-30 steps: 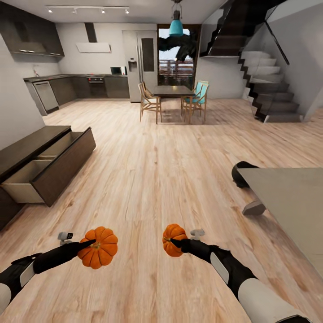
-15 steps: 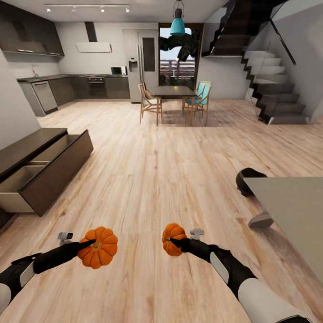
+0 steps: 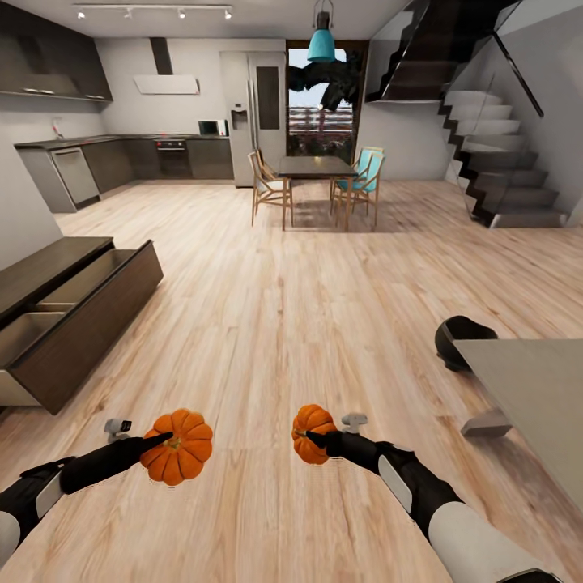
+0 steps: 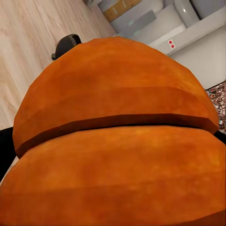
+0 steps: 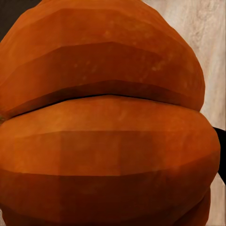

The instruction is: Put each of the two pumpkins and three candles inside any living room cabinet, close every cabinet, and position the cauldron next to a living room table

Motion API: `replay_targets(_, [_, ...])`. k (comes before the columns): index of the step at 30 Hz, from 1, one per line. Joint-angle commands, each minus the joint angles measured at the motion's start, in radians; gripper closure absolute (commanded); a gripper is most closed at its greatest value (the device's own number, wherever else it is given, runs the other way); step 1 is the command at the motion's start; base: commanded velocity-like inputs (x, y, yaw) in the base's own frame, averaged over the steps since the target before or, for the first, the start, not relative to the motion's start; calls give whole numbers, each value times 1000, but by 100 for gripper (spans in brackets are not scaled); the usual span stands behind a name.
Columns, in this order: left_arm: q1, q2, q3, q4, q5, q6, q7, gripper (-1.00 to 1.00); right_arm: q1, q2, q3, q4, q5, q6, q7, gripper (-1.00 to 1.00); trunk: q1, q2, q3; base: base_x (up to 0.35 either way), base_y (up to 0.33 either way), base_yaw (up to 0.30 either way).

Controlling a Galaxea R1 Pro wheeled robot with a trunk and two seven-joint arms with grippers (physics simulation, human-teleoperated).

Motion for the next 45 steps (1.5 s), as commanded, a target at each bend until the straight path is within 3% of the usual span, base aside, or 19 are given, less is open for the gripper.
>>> replay_targets(1, [-1,1,-3,0,8,10,-3,100,-1,0,1,-2,-12,8,-1,100,0,0,-1,337,0,0])
replay_targets(29, [-1,1,-2,0,8,11,-4,100,-1,1,1,-1,-12,9,-8,100,0,0,-1,338,0,2])
replay_targets(45, [-1,1,-2,0,8,11,-4,100,-1,1,3,-2,-12,9,-12,100,0,0,-1,338,0,267])
